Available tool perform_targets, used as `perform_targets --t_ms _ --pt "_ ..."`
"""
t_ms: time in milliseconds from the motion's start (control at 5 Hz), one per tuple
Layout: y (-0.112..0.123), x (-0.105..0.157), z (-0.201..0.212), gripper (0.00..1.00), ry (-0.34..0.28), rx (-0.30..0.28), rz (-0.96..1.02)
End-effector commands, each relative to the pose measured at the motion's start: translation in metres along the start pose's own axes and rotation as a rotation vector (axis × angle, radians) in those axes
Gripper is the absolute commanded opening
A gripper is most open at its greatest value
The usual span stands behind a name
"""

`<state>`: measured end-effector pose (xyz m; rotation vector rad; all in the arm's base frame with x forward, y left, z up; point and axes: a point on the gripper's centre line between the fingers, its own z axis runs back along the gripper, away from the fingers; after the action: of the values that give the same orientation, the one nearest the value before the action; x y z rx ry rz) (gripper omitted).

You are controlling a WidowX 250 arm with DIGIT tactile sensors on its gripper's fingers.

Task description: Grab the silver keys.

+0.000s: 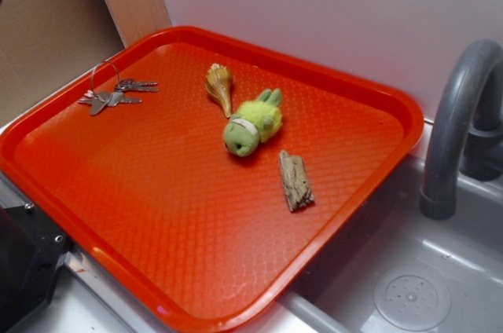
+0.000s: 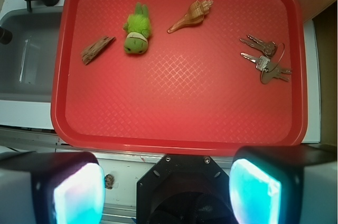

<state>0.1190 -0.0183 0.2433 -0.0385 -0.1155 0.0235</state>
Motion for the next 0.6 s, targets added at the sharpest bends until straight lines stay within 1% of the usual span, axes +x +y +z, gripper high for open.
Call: perform_targets --t_ms 0,200,400 --pt "0.0 0.0 0.0 1.0 0.0 0.0 0.0" --pt "0.025 0.05 -0.008 1.0 -0.03 -0.013 0.027" --pt "0.05 0.075 -0.015 1.0 -0.046 0.001 0.054"
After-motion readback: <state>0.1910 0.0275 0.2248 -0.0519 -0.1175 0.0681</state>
